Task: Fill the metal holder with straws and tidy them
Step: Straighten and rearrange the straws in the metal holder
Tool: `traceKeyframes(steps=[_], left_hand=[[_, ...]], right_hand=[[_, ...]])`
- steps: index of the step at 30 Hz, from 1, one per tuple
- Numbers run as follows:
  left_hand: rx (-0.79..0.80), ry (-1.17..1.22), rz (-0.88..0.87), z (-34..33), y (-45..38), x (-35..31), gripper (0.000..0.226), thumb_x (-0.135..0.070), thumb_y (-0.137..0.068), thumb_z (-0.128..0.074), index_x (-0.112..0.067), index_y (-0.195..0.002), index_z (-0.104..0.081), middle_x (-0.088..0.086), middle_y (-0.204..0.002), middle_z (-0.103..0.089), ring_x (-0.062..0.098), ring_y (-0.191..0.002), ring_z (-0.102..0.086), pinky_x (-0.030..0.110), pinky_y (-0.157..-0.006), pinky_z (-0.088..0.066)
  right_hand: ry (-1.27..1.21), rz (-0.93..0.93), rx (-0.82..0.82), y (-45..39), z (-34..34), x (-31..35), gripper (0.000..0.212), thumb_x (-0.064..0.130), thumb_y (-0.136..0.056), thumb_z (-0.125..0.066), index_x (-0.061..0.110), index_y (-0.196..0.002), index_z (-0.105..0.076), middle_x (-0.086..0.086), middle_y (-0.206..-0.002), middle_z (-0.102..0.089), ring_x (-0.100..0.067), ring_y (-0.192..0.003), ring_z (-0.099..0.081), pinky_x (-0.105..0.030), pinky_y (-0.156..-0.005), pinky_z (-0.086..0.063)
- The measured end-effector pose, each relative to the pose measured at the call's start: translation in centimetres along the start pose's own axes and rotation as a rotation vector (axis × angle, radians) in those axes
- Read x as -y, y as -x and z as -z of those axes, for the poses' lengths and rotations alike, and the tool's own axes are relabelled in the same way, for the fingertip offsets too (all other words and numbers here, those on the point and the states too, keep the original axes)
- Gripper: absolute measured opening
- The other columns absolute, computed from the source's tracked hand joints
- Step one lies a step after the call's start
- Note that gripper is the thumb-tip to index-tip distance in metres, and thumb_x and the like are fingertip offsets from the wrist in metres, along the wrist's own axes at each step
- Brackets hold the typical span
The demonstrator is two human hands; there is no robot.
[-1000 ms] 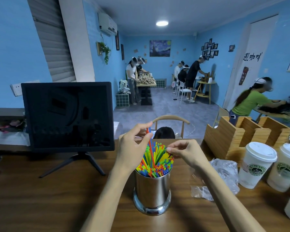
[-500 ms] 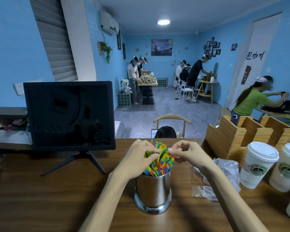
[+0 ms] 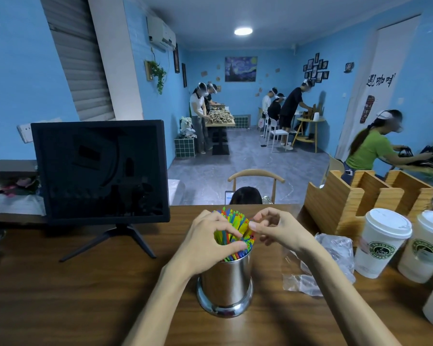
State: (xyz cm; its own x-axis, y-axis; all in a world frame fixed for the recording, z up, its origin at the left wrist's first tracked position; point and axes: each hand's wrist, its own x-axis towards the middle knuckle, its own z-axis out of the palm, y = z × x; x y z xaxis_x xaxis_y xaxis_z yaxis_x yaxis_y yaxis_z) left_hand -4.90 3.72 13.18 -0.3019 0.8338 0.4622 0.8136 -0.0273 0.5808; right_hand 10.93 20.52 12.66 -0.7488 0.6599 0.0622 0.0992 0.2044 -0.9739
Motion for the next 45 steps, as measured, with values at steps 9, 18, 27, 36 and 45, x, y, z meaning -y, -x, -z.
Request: traceKeyframes(steps=[9,18,27,36,45], left_hand=[[-0.174,-0.07,0.08,-0.1,0.9,-0.6,0.014,-0.046,-0.086,-0.074,-0.045,-0.099,-0.076,-0.022,-0.087,-0.065,0.002,-0.099,-0.05,0.031,-0.089,-0.046],[-0.16,-0.207,-0.056,-0.7,2.6,-1.3,0.016,-0.049,-0.075,-0.081,-0.037,-0.085,-0.079,-0.021,-0.085,-0.063,0.004,-0.093,-0.047,0.034,-0.088,-0.042],[-0.239,-0.21,-0.045,-1.4,2.5,-2.1,0.007,-0.03,-0.085,-0.079,-0.034,-0.09,-0.077,-0.02,-0.091,-0.07,0.008,-0.094,-0.052,0.037,-0.085,-0.05],[-0.469,-0.281,-0.049,-2.7,3.0,-2.3,0.018,-0.016,-0.081,-0.082,-0.028,-0.094,-0.078,-0.014,-0.081,-0.064,0.009,-0.082,-0.058,0.033,-0.068,-0.055],[-0.422,-0.335,-0.083,-3.1,3.0,-1.4,0.017,-0.017,-0.081,-0.083,-0.026,-0.096,-0.081,-0.013,-0.092,-0.07,0.006,-0.09,-0.052,0.025,-0.071,-0.053]], right_hand=[[0.043,0.103,-0.129,0.9,-0.9,-0.5,0.04,0.031,-0.082,-0.083,-0.002,-0.086,-0.061,-0.01,-0.062,-0.066,-0.018,-0.056,-0.062,-0.028,-0.051,-0.051],[0.12,0.272,-0.07,2.1,-1.3,-1.2,0.013,0.033,-0.087,-0.079,0.022,-0.08,-0.077,0.002,-0.067,-0.071,-0.013,-0.062,-0.063,-0.028,-0.062,-0.053],[0.365,0.432,-0.174,2.4,-1.4,-1.3,0.008,0.025,-0.083,-0.084,0.032,-0.082,-0.08,0.03,-0.07,-0.07,0.003,-0.07,-0.068,-0.008,-0.065,-0.045],[0.567,0.692,-0.255,2.0,-2.1,-3.1,0.018,0.019,-0.088,-0.079,0.03,-0.102,-0.08,0.014,-0.087,-0.072,-0.004,-0.07,-0.063,-0.014,-0.066,-0.047],[0.498,0.667,-0.152,2.7,-1.4,-3.7,0.039,0.061,-0.089,-0.062,0.034,-0.112,-0.077,0.021,-0.095,-0.074,-0.005,-0.084,-0.066,-0.029,-0.076,-0.056]])
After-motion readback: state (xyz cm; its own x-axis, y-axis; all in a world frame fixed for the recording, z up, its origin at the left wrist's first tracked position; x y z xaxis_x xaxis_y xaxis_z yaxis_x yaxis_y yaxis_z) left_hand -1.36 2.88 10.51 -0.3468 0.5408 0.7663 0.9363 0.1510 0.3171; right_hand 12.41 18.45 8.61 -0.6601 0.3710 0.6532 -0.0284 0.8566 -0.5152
